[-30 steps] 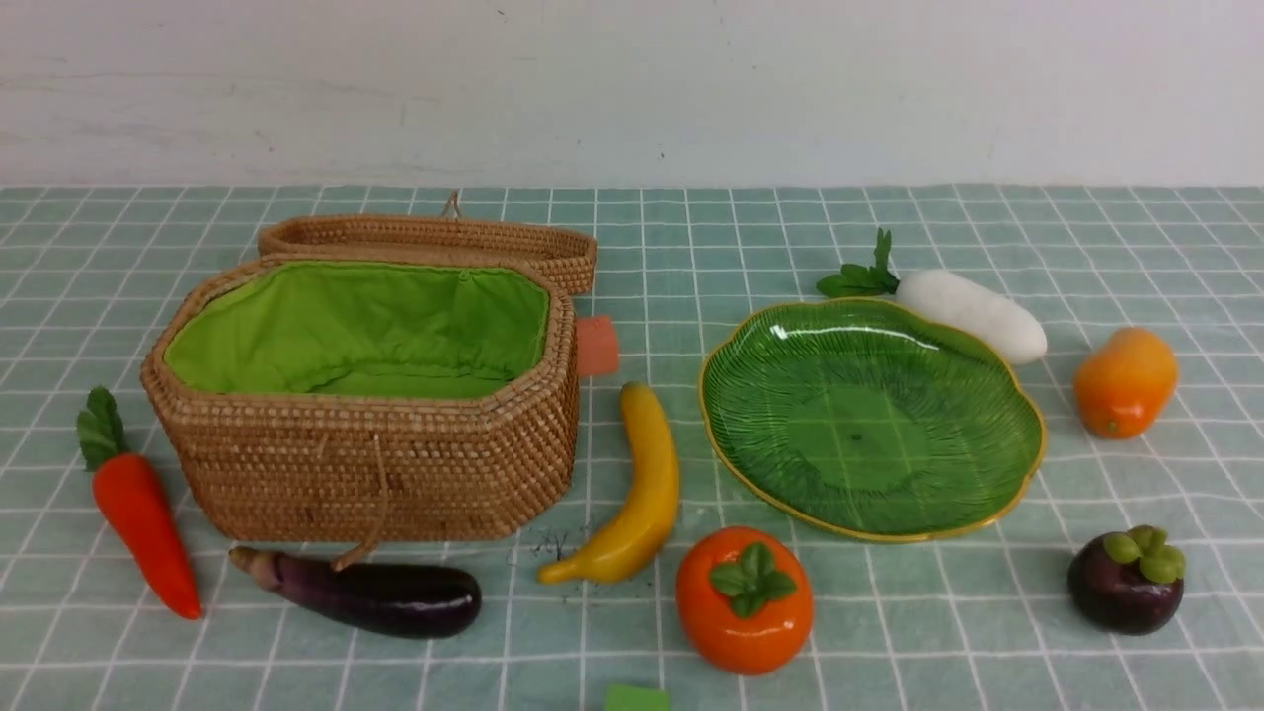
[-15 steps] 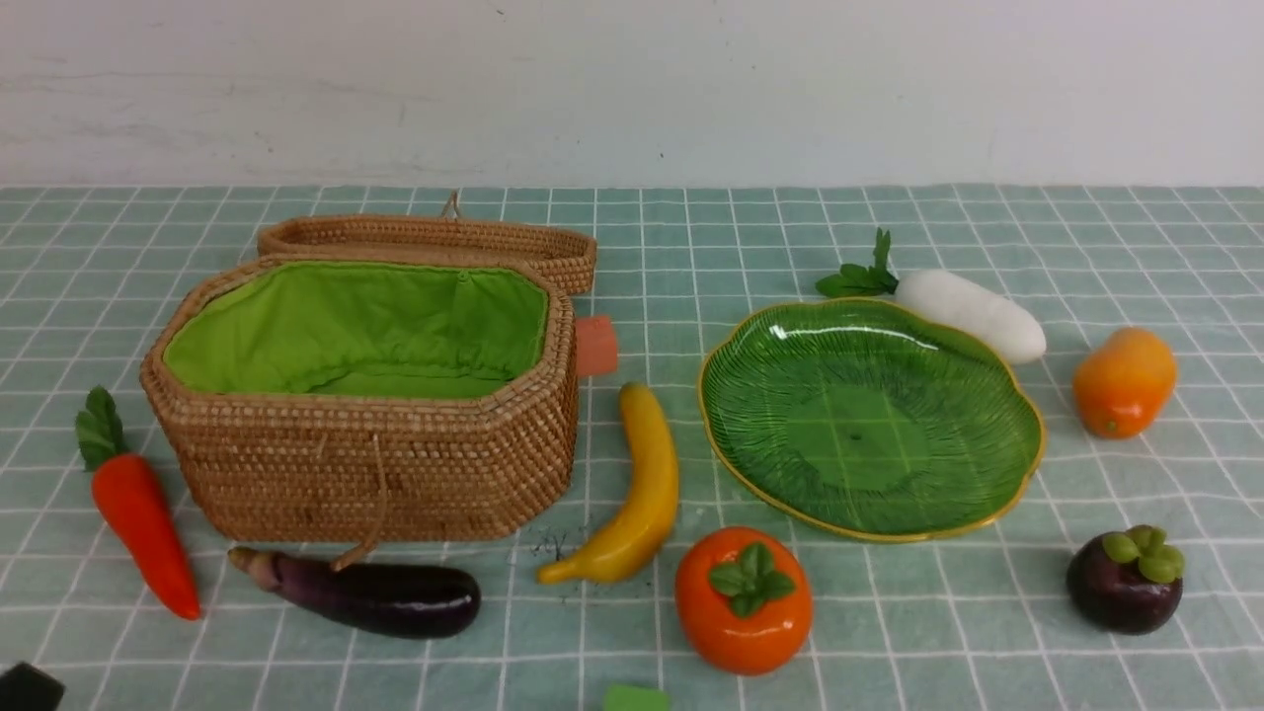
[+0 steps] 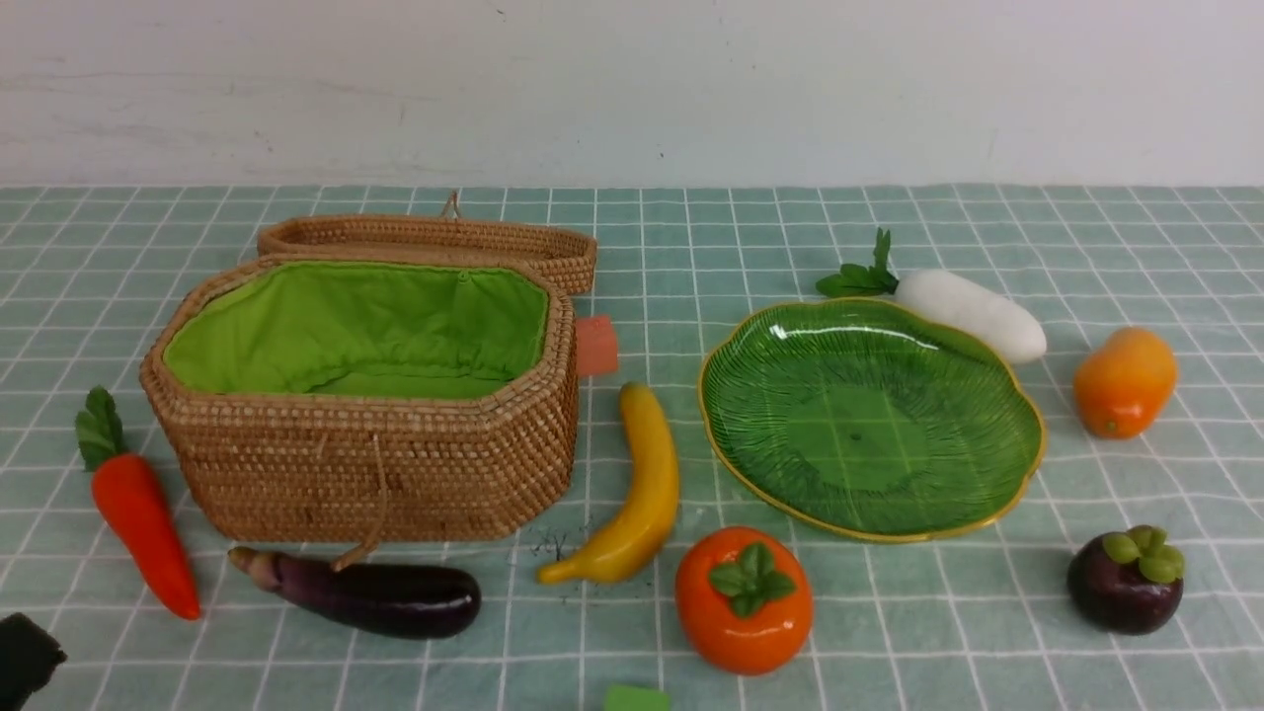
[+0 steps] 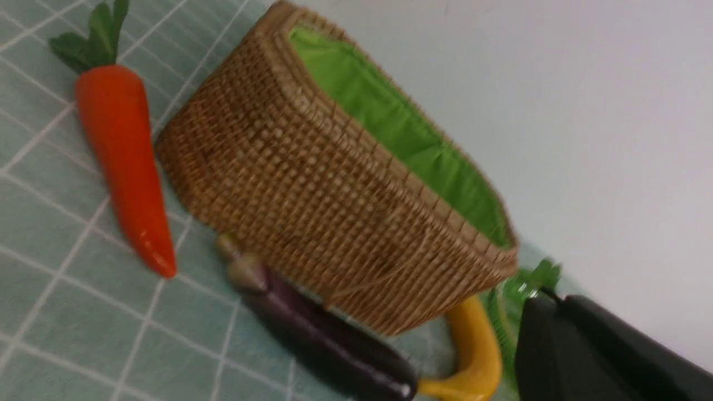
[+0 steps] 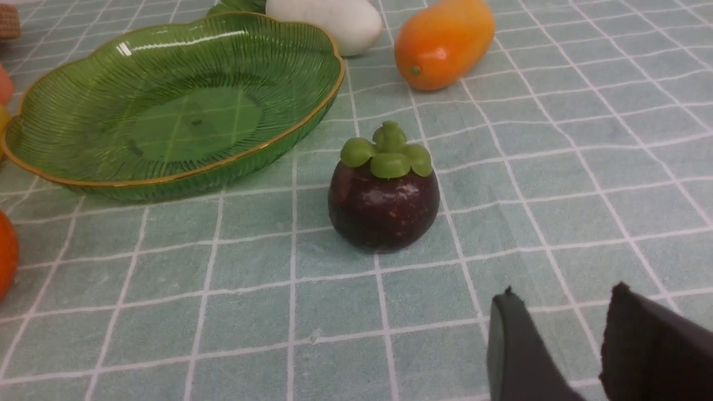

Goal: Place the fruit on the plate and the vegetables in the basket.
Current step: Use the left arm to grab a carrot and put it into the left basket

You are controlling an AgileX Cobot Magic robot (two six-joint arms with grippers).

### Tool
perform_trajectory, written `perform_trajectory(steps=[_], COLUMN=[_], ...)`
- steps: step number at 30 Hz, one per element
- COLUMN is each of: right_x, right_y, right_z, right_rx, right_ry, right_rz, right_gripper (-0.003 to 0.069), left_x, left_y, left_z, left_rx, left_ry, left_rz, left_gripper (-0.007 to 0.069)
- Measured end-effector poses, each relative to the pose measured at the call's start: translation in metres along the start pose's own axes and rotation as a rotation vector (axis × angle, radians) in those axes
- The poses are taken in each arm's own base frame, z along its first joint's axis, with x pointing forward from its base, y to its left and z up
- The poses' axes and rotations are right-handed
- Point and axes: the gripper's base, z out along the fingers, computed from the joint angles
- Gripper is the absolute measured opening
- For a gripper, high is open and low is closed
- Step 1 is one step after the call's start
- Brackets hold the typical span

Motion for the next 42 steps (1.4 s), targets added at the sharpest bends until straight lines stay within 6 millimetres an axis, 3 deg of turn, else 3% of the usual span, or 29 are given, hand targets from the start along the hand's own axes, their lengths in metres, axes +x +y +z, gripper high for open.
perform_trajectory(steps=[2, 4, 12, 18, 22, 23, 24, 28, 29, 35, 39, 42], right_x=[-0.001, -0.005, -0.023, -0.035, -0.097, -0.1, -0.128, -0.169, -0.188, -0.224, -0.228, -0.228], right_y=[-0.001, -0.001, 0.005, 0.008, 0.02, 0.021, 0.026, 0.039, 0.043, 0.053, 0.054, 0.054], right_z=[0.0, 0.001, -0.003, -0.008, -0.034, -0.035, -0.047, -0.061, -0.07, -0.088, -0.093, -0.093], right_rx=[0.015, 0.011, -0.129, -0.196, -0.332, -0.338, -0.406, -0.513, -0.585, -0.775, -0.844, -0.848], right_ry=[-0.013, -0.073, -0.257, -0.245, -0.129, -0.12, -0.068, 0.129, 0.18, 0.194, 0.173, 0.166], right_rz=[-0.044, -0.029, 0.53, 0.733, 0.552, 0.537, 0.414, 0.163, 0.059, -0.111, -0.138, -0.155], right_gripper=[0.0241, 0.0241, 0.0241, 0.0193, 0.0094, 0.009, 0.0067, 0.0046, 0.0043, 0.0043, 0.0043, 0.0045], left_x=[-0.005, -0.01, -0.014, -0.024, -0.037, -0.037, -0.039, -0.042, -0.043, -0.046, -0.041, -0.037], left_y=[-0.006, -0.015, -0.024, -0.032, -0.036, -0.035, -0.032, -0.024, -0.018, -0.001, 0.014, 0.024], left_z=[0.005, 0.017, 0.039, 0.055, 0.073, 0.077, 0.085, 0.104, 0.114, 0.143, 0.163, 0.174], left_rx=[-0.04, -0.121, -0.216, -0.218, -0.259, -0.272, -0.31, -0.403, -0.443, -0.546, -0.616, -0.653], left_ry=[0.074, 0.255, 0.587, 0.626, 0.642, 0.651, 0.664, 0.665, 0.645, 0.518, 0.486, 0.476], left_rz=[0.039, 0.099, 0.224, 0.271, 0.299, 0.299, 0.305, 0.296, 0.3, 0.262, 0.239, 0.245], left_gripper=[-0.0013, -0.0013, -0.0013, -0.0013, -0.0013, -0.0013, -0.0013, -0.0013, -0.0013, -0.0013, -0.001, 0.0036])
